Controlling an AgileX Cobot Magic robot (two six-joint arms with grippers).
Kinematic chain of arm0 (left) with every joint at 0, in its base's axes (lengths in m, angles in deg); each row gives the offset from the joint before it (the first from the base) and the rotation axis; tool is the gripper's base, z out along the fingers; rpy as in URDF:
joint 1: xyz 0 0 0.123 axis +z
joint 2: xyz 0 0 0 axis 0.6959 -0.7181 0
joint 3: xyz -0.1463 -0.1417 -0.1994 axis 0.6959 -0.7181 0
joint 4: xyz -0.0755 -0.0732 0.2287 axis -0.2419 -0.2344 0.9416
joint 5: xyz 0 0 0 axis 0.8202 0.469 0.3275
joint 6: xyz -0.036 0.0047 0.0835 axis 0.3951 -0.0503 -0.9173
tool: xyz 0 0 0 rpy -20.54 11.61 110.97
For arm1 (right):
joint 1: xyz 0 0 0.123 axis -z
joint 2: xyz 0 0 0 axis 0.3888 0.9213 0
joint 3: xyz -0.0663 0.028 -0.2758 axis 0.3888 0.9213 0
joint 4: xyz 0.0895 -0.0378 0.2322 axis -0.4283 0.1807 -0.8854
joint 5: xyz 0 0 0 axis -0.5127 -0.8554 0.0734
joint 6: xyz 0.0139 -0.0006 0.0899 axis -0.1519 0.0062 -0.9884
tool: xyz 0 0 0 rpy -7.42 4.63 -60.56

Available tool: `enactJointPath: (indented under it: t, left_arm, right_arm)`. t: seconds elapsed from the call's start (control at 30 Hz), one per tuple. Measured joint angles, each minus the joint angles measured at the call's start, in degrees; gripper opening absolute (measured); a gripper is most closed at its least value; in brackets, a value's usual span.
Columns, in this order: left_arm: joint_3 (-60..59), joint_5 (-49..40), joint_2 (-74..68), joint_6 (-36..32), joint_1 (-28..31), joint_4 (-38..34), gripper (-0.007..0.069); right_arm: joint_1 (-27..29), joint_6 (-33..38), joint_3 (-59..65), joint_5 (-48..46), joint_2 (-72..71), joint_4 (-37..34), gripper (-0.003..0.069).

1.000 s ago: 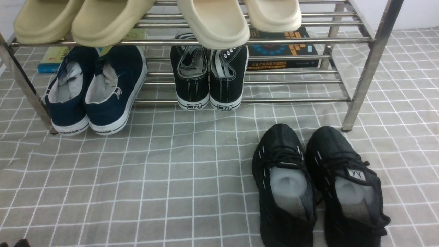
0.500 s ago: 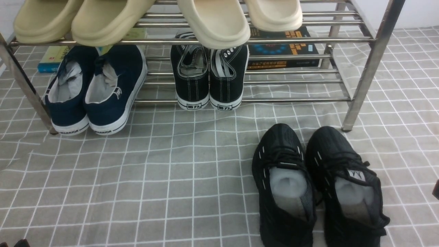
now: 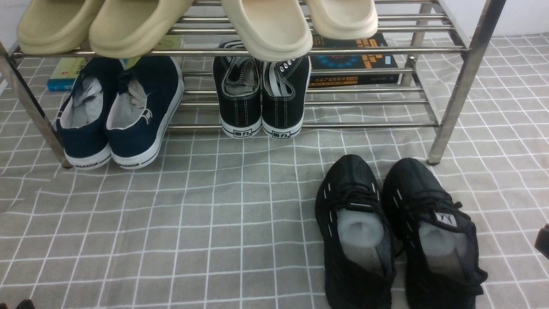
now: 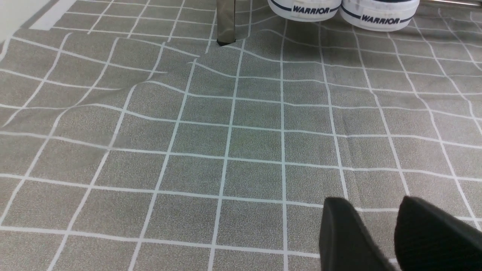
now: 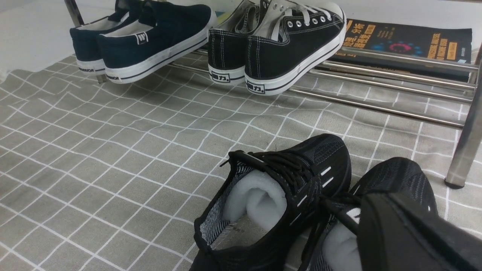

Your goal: Take the shoes off the shelf with your hand from the grey coffee tablecloth.

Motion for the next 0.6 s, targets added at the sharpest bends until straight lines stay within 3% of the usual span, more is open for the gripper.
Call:
enactJointPath:
  t: [0.6]
  left_arm:
    - [0.0, 0.0, 0.0, 0.0, 0.0, 0.0, 0.0239]
  right_arm:
    - [0.0, 0.0, 0.0, -1.3, 0.0, 0.0, 0.0023]
